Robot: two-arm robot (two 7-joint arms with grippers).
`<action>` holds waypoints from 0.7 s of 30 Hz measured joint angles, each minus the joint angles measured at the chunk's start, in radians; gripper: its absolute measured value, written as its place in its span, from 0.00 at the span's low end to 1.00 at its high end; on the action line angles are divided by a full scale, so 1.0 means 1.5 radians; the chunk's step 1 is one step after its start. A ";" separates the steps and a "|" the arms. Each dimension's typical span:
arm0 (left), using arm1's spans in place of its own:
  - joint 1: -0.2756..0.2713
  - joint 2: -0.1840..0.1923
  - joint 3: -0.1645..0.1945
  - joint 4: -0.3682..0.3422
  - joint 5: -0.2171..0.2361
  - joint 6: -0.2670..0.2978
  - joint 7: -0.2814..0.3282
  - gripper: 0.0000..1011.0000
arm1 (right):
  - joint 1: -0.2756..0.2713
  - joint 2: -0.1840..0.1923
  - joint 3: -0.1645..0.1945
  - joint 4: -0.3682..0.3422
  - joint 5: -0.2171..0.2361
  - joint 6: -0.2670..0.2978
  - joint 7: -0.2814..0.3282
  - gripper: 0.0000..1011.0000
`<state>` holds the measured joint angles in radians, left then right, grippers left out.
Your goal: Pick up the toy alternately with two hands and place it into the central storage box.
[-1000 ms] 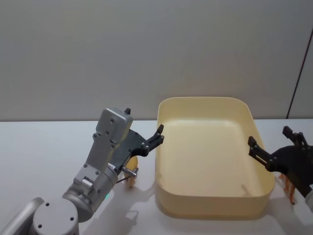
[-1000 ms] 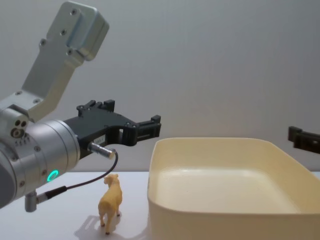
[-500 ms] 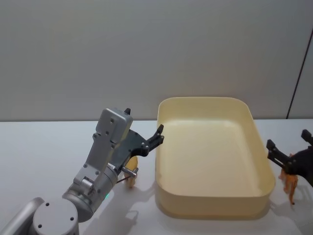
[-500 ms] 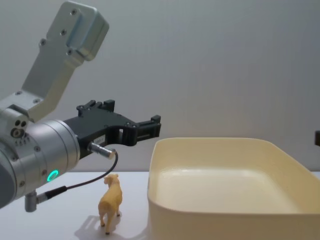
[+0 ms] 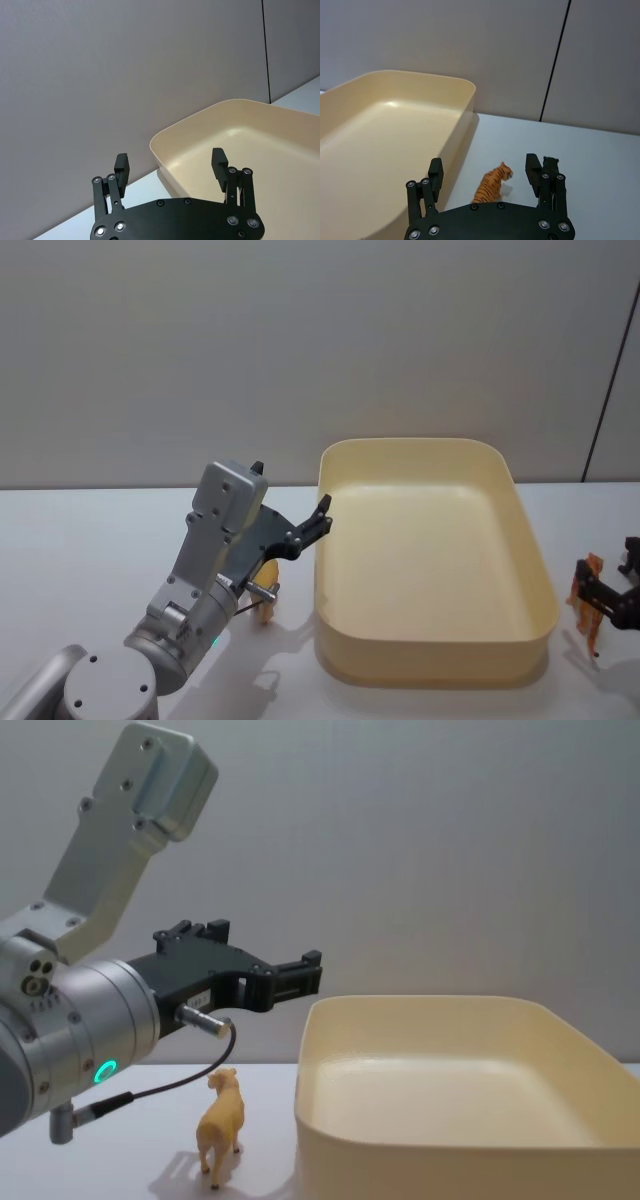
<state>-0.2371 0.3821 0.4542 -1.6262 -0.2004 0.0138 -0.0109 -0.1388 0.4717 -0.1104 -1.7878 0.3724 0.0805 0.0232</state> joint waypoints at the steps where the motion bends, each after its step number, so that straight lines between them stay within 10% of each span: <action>1: 0.000 0.000 0.000 0.000 0.000 0.000 0.000 0.99 | -0.002 0.000 0.001 0.002 0.000 0.001 -0.001 0.99; 21: 0.000 0.000 0.000 0.000 0.000 0.000 0.000 0.99 | 0.034 -0.027 -0.015 0.070 -0.043 0.031 0.013 0.99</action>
<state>-0.2371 0.3821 0.4543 -1.6262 -0.2004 0.0138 -0.0109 -0.0875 0.4305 -0.1327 -1.6825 0.3083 0.1277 0.0425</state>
